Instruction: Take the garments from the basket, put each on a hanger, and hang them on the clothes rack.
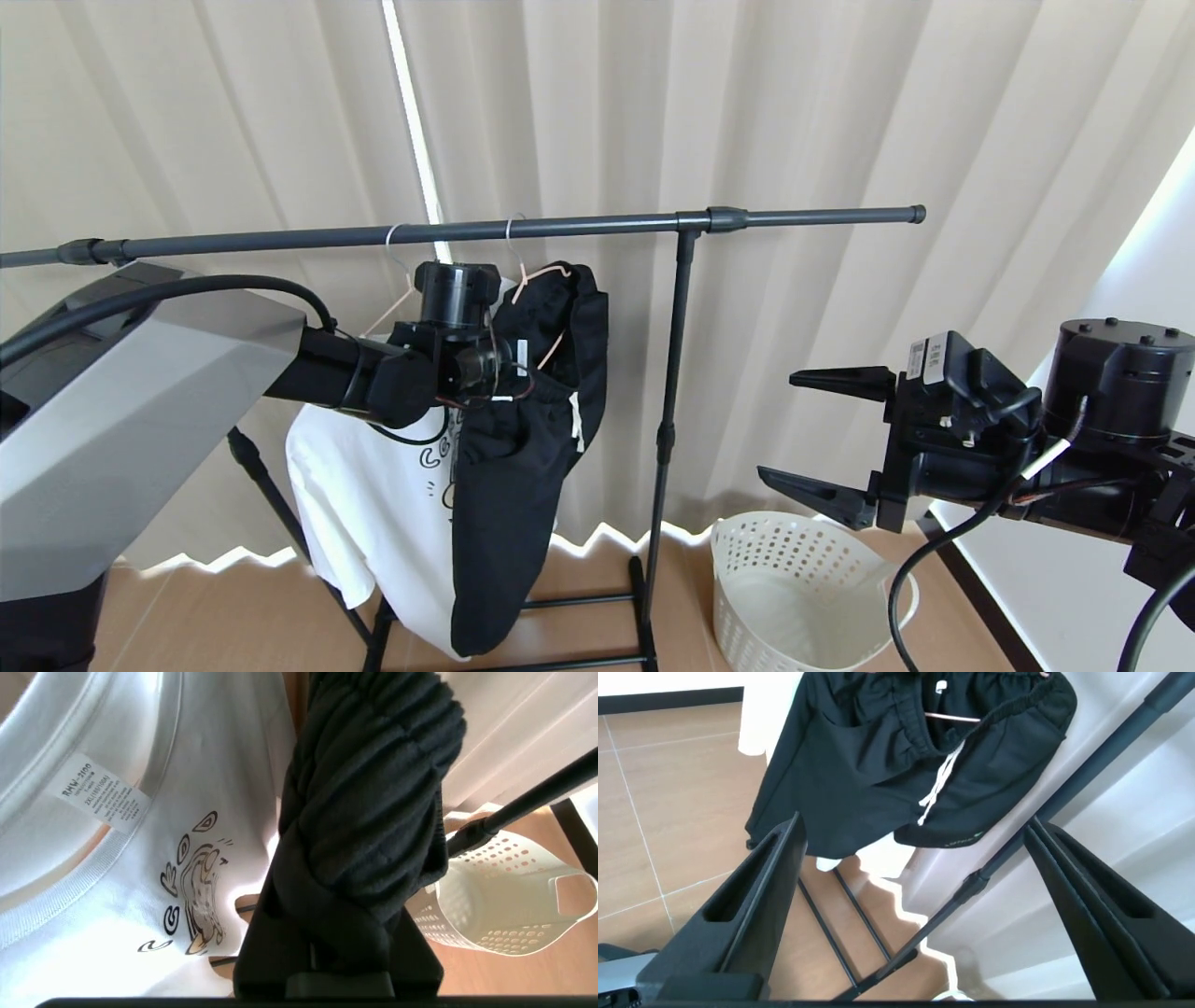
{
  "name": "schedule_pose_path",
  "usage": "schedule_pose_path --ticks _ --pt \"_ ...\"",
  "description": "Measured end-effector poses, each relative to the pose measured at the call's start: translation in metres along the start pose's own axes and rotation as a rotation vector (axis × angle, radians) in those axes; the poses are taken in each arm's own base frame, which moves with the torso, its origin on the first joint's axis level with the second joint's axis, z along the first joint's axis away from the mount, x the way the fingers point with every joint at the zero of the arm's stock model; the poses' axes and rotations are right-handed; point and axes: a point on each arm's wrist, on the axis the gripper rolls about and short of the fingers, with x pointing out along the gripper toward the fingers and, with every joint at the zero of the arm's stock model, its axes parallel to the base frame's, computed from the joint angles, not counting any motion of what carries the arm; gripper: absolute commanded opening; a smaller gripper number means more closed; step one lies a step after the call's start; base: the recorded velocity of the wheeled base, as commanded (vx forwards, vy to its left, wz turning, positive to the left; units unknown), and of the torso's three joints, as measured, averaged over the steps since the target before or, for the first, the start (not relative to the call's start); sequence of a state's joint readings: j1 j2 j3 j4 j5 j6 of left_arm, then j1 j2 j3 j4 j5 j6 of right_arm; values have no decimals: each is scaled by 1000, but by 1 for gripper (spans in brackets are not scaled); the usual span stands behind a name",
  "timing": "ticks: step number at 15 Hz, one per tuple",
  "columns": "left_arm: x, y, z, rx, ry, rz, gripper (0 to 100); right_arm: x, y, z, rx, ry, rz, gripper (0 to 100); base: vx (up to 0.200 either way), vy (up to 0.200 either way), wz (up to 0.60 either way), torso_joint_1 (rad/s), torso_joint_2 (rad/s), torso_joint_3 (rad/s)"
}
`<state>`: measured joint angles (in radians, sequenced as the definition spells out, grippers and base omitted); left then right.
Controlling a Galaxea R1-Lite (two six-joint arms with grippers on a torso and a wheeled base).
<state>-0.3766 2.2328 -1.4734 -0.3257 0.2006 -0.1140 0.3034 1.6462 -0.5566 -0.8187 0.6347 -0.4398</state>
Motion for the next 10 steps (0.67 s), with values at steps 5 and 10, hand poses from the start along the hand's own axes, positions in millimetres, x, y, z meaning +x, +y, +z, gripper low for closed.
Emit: schedule_pose_path --ticks 5,10 --pt "3 4 -1 -2 5 9 100 0 0 0 1 1 1 100 0 0 0 0 0 0" --pt "-5 5 0 0 10 7 100 1 0 -2 4 6 2 100 0 0 0 0 0 0"
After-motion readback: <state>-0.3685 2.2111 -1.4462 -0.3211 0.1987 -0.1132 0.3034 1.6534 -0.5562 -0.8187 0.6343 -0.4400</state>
